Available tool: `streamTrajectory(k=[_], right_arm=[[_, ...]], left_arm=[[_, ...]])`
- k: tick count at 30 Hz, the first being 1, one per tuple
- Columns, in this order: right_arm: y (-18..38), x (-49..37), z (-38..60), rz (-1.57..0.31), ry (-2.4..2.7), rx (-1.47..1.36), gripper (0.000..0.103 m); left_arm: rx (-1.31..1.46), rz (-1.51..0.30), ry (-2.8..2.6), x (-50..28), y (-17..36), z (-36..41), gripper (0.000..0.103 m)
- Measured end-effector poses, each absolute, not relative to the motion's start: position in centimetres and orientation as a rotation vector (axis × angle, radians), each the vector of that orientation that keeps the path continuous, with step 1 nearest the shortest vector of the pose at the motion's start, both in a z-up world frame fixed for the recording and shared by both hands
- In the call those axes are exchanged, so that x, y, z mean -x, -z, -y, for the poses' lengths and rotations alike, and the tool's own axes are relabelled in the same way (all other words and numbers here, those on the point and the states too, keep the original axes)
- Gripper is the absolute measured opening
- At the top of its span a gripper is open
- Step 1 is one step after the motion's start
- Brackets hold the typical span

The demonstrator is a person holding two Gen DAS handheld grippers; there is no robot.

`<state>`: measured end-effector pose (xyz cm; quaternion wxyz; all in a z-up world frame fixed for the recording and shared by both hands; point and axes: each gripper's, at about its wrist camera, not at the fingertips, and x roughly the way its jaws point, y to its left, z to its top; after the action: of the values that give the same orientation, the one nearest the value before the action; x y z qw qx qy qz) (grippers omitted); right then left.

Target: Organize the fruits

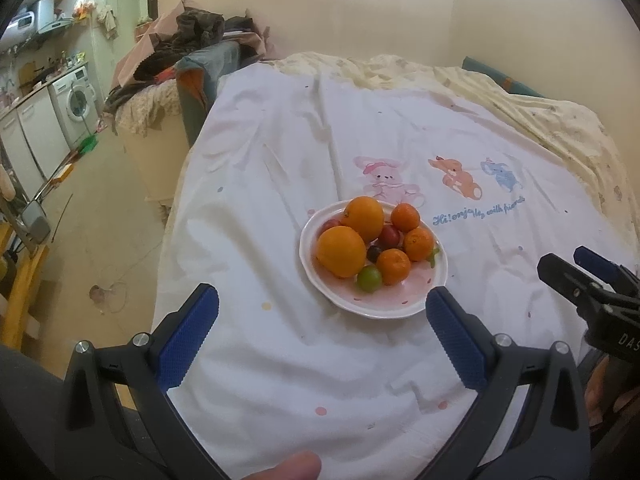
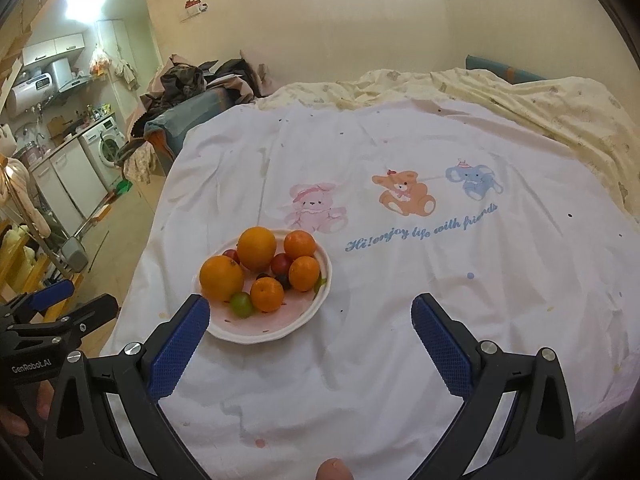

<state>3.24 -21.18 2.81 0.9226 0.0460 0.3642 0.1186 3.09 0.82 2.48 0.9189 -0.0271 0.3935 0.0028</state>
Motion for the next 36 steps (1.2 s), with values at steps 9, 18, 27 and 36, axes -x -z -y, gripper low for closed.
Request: streamTrajectory(k=[9, 18, 27, 36], right_arm=[[-2.53, -3.33, 20.83, -0.757, -0.240, -0.081, 0.103], [-2.42, -3.56, 20.91, -0.760, -0.237, -0.087, 0.103], [-2.44, -3.59, 20.89, -0.758, -0.239, -0.092, 0.103], [-2.43, -3.60, 20.89, -0.759, -0.239, -0.092, 0.103]], left_arm=[[0.064, -0.809, 0.002, -3.00, -2.50, -0.69, 0.102], [0.084, -0.814, -0.009, -3.01, -2.45, -1.05, 0.102], [0.084, -0.811, -0.015, -3.04, -2.49, -1.22, 0.102], [0.085, -0.805, -0.019, -3.04, -2.51, -1.23, 0.102]])
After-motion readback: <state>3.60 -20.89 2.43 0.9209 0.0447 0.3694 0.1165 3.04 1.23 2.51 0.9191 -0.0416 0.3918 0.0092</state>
